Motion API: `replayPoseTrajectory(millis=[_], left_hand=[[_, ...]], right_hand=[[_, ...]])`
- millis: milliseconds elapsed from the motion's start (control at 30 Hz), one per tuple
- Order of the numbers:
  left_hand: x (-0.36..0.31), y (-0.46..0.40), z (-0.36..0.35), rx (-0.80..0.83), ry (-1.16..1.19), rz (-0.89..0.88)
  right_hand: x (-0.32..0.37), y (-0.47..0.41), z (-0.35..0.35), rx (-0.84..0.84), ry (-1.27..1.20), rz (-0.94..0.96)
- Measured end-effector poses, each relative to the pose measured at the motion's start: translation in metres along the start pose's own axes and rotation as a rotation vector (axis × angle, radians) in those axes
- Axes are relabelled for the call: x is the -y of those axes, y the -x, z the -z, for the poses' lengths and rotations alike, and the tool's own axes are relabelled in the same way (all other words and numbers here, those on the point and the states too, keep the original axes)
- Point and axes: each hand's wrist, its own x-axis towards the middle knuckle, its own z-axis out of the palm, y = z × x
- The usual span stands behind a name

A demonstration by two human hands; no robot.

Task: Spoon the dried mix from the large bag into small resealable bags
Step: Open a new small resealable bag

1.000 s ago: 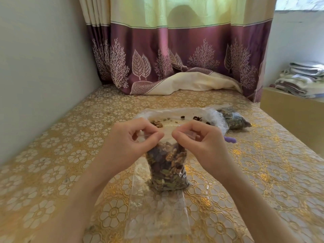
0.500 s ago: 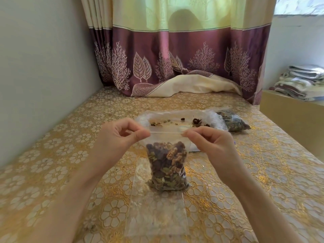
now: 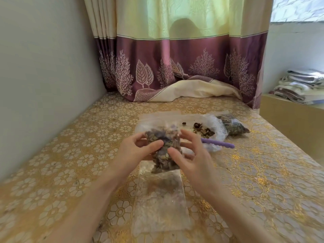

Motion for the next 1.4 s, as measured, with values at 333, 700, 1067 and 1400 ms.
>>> replayPoseTrajectory(millis=[333,700,1067,1400], left_hand=[[0.001,0.002,-0.005,0.155,-0.048,-0.138],[0.06,-0.021,0.037,-0.014,-1.329,0.064],[0.058,-0.019,0.036,-0.014,-1.336,0.097],[0.055,-0.018,0.035,-0.018,-1.307,0.085]], right_hand=[[0.002,-0.011,0.013,-0.204,0.246,0.162],[-0.045,-0.061,0.132,-0.59,0.59,-0.243],[-0.086,-0.056,0.147,-0.338,0.777,-0.469],[-0.024,-0.039,0.1,-0.484,0.742,0.049]])
